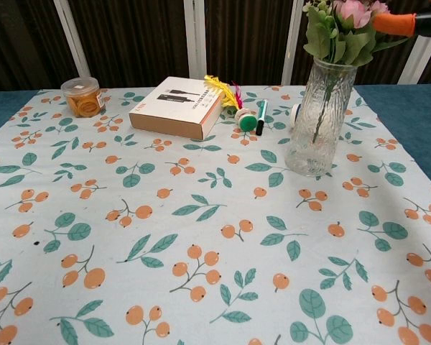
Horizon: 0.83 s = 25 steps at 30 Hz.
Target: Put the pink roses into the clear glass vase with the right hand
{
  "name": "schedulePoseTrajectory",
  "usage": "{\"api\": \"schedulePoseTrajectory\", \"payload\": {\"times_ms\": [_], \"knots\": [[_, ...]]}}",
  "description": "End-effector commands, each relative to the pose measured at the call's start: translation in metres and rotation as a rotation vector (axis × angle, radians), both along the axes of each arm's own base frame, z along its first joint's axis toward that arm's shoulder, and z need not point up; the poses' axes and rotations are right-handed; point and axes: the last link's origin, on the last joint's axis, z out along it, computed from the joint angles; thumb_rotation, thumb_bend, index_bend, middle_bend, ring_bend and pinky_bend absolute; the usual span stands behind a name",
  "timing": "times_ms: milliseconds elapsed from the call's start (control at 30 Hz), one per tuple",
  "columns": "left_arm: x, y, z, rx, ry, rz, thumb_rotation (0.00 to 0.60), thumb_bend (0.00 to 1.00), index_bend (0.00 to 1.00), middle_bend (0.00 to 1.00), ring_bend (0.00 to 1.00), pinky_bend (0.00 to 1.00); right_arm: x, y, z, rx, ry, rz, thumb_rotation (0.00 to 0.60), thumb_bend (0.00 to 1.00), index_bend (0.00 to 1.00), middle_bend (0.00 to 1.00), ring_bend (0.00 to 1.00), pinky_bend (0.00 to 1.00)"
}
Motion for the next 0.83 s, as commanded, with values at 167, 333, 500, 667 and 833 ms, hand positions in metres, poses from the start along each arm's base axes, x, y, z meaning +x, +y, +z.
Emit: {"api": "schedulePoseTrajectory", "payload": {"times_ms": [167, 333, 500, 667, 833], "knots": [[0.000, 0.000, 0.000, 0.002, -0.001, -0.002, 0.600, 0.00, 0.00, 0.00, 0.00, 0.00, -0.035, 0.031, 0.014, 0.057, 0.270, -0.004, 0.600, 0.27, 0.00, 0.00, 0.00, 0.00], [0.000, -0.001, 0.000, 0.004, -0.001, -0.002, 0.600, 0.00, 0.00, 0.00, 0.00, 0.00, -0.069, 0.059, 0.029, 0.086, 0.453, -0.039, 0.600, 0.27, 0.00, 0.00, 0.00, 0.00], [0.000, 0.000, 0.000, 0.006, 0.012, -0.010, 0.600, 0.00, 0.00, 0.00, 0.00, 0.00, -0.108, 0.097, 0.047, 0.092, 0.782, -0.024, 0.600, 0.27, 0.00, 0.00, 0.00, 0.00], [-0.001, 0.000, 0.001, 0.020, 0.041, -0.019, 0.600, 0.00, 0.00, 0.00, 0.00, 0.00, -0.138, 0.135, 0.061, 0.128, 1.076, -0.019, 0.600, 0.27, 0.00, 0.00, 0.00, 0.00], [-0.001, 0.000, 0.002, 0.036, 0.078, -0.028, 0.600, 0.00, 0.00, 0.00, 0.00, 0.00, -0.144, 0.153, 0.066, 0.179, 1.179, -0.028, 0.600, 0.27, 0.00, 0.00, 0.00, 0.00]]}}
